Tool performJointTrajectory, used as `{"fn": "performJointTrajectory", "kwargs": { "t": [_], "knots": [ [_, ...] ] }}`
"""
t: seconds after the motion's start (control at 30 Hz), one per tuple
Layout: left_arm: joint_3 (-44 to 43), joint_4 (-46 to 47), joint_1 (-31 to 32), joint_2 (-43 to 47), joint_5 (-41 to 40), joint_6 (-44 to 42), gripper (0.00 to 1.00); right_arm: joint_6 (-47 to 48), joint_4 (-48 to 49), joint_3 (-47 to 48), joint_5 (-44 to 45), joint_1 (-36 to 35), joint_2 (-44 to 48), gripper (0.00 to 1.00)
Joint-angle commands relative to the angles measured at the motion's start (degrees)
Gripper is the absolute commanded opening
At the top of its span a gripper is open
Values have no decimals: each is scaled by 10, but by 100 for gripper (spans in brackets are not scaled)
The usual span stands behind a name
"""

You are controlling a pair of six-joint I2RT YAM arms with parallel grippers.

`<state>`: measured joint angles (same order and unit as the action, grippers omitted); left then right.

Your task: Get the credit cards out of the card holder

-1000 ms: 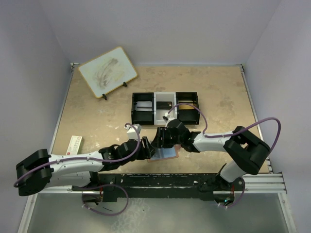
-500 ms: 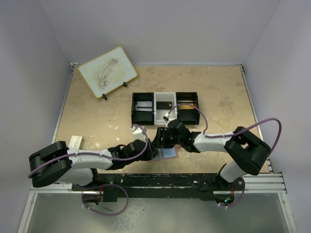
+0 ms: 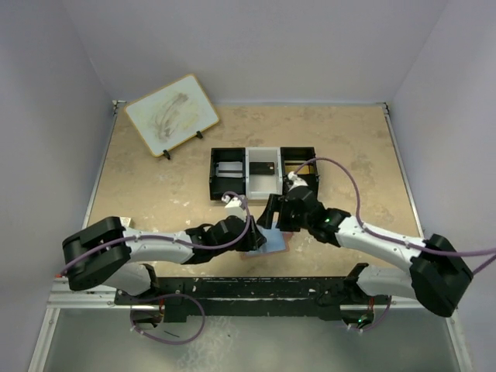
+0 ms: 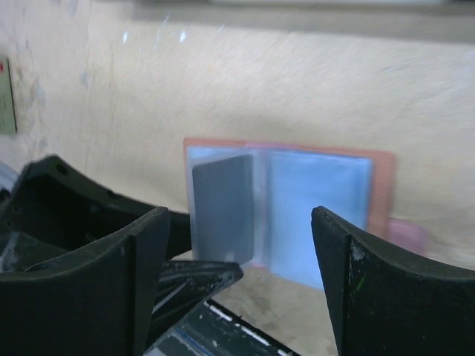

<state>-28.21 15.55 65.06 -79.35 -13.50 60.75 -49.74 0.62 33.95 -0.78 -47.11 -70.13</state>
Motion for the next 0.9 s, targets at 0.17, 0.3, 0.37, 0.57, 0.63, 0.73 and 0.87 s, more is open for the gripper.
{"fn": "performJointTrajectory", "kwargs": {
  "t": [0.17,0.3,0.37,0.57,0.63,0.73,0.87],
  "knots": [
    [-105,29,22,-93,49,-39,47,-4,-63,-77,14,104,103,81],
    [-110,-5,29,-75,23,-47,49,-8,-39,-95,-11,107,107,81],
    [-109,-45,29,-47,-3,-57,50,-5,-27,-98,-23,107,99,81],
    [-108,-186,22,32,-122,-81,58,20,5,-80,-49,107,33,79],
    [-100,-209,3,40,-127,-82,60,52,7,-61,-51,107,-6,76],
    [-78,-199,-37,41,-107,-92,61,83,46,-41,-83,103,-68,71],
    [-59,-174,-70,35,-83,-113,61,104,85,-18,-123,95,-123,66]
  ]
}}
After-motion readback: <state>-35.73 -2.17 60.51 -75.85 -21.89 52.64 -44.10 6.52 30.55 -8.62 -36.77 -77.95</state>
